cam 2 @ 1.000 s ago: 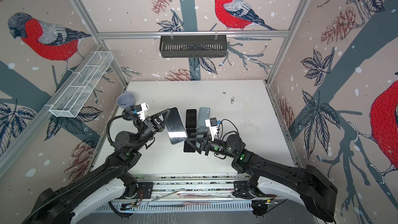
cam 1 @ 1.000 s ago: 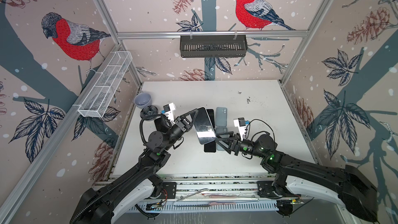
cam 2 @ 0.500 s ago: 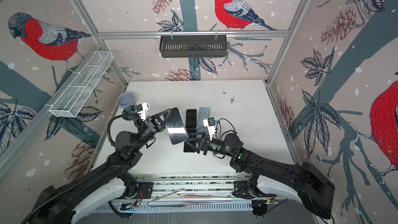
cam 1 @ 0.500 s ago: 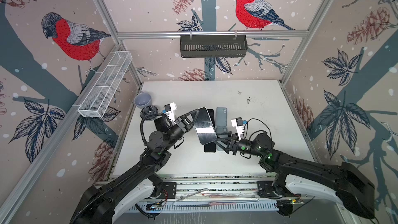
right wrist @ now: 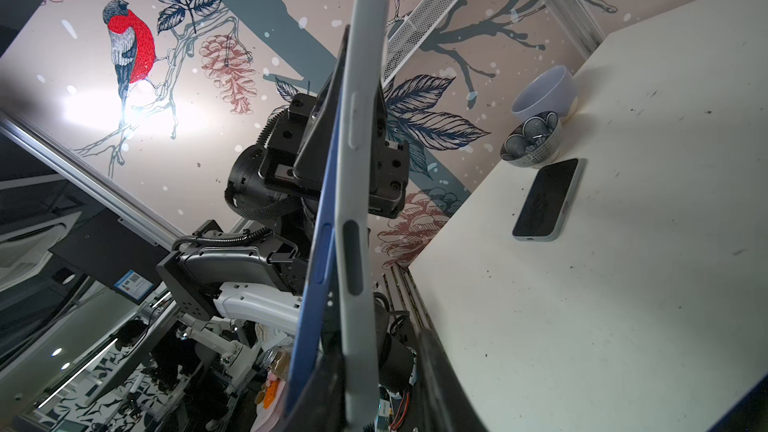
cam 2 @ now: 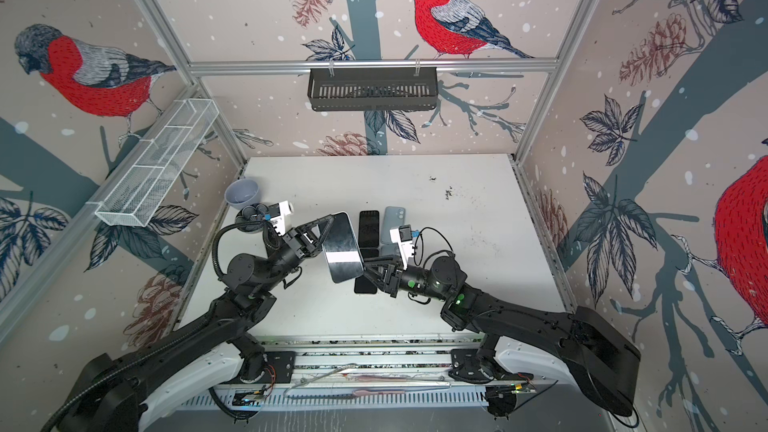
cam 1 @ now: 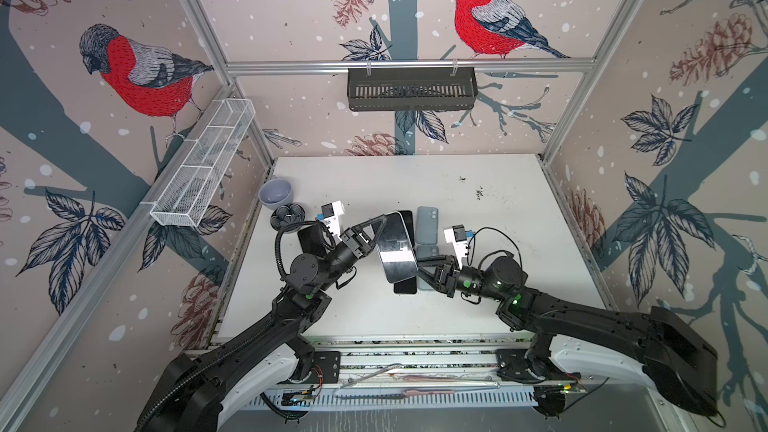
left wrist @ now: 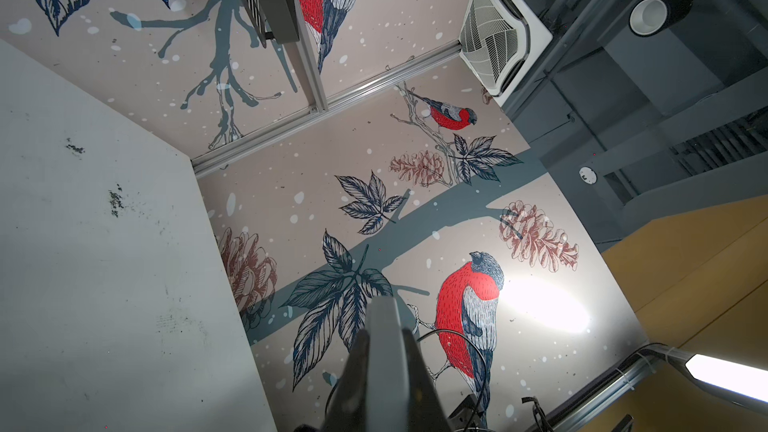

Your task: Take the phone out of the phone case

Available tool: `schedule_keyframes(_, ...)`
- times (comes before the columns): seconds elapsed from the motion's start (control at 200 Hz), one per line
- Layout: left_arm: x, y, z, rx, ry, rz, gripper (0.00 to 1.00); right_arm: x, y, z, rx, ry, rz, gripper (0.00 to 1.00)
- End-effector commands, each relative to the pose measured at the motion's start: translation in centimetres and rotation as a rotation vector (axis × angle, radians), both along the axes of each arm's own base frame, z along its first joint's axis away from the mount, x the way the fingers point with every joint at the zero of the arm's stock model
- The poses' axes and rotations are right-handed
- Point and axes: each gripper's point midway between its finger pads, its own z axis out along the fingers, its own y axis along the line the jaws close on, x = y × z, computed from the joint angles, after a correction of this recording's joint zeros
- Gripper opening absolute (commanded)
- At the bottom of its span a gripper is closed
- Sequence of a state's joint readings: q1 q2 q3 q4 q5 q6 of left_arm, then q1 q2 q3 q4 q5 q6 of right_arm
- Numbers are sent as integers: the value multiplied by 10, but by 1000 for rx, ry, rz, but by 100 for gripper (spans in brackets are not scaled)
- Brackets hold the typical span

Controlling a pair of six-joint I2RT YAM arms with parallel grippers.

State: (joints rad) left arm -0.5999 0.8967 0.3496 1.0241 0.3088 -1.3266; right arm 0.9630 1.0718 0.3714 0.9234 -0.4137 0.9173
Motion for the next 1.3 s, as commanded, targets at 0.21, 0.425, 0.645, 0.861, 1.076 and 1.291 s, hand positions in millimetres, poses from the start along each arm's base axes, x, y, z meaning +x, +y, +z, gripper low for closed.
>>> schedule_keyframes(0.21,3,17,3,-65,-39,91,0,-11,-8,11,86,65,38,5)
schedule_keyframes(0.425,17,9,-28,2,25,107,2,-9,-16,-4,69,172,6,0)
schedule_keyframes(0.645,27,-3,-47,12,45,78,34,1,-28,-24,11,234,-79,0)
schedule_keyframes(0.861,34,-13,-67,48,80,70,65,22,-54,-46,-21,325,-200,0)
schedule_keyframes(1.076,33,-25,-68,171,49,84,95,42,-87,-71,-54,394,-341,0)
schedule_keyframes(1.291,17,-49,-47,580,-102,178,99,52,-112,-80,-56,422,-440,0)
